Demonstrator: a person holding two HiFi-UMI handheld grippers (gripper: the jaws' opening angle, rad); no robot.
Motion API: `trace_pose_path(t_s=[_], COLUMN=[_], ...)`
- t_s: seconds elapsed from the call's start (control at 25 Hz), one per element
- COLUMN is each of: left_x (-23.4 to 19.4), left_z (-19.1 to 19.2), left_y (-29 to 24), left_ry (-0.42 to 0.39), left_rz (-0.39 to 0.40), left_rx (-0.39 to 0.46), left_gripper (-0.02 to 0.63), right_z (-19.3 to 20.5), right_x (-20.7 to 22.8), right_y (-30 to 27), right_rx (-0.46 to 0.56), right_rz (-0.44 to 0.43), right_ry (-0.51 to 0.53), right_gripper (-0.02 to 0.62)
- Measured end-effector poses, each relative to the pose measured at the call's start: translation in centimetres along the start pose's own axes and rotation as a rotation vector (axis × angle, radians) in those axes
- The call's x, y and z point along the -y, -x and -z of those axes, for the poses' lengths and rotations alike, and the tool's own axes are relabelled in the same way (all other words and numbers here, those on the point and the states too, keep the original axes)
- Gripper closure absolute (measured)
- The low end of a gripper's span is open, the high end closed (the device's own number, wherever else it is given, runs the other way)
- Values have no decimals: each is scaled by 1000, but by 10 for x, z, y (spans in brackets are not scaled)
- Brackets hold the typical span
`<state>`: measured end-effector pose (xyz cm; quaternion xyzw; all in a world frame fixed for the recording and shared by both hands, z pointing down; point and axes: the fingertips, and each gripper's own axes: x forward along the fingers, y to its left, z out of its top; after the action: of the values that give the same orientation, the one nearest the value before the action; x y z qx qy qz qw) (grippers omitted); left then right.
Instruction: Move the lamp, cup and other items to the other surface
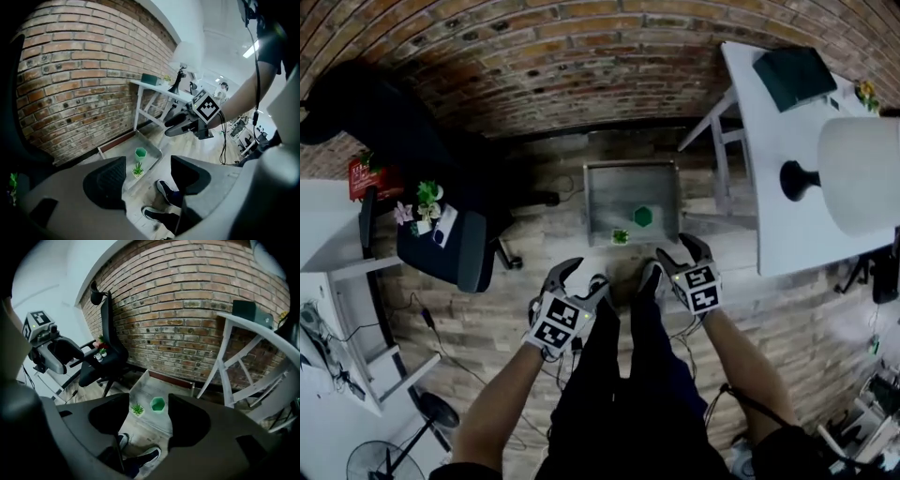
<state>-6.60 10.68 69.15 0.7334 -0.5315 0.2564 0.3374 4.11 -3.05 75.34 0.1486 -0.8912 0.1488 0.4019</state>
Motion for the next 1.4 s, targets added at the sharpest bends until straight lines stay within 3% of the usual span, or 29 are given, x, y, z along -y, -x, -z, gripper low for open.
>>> trace_pose_path(t_s=[0.4,0.84,1.16,1.4], left_x=[-29,-54,-49,-53], left_z=[41,68,92,98], left_y=[-70,-123,-144,-144], left_ry=[94,138,190,209], left_rz=[-64,-51,-22,-32], left_rx=[-34,-38,-54,-54], left_gripper=[311,311,313,313], right_z=[55,75,107,118], right_x=[23,34,40,34], right_y=[-105,-189,-232,-251], right_rx=[-92,-146,-207,-244], right_rz=[-55,-100,-133,-166], right_ry=[126,215,298,460], right_gripper=[313,281,244,239])
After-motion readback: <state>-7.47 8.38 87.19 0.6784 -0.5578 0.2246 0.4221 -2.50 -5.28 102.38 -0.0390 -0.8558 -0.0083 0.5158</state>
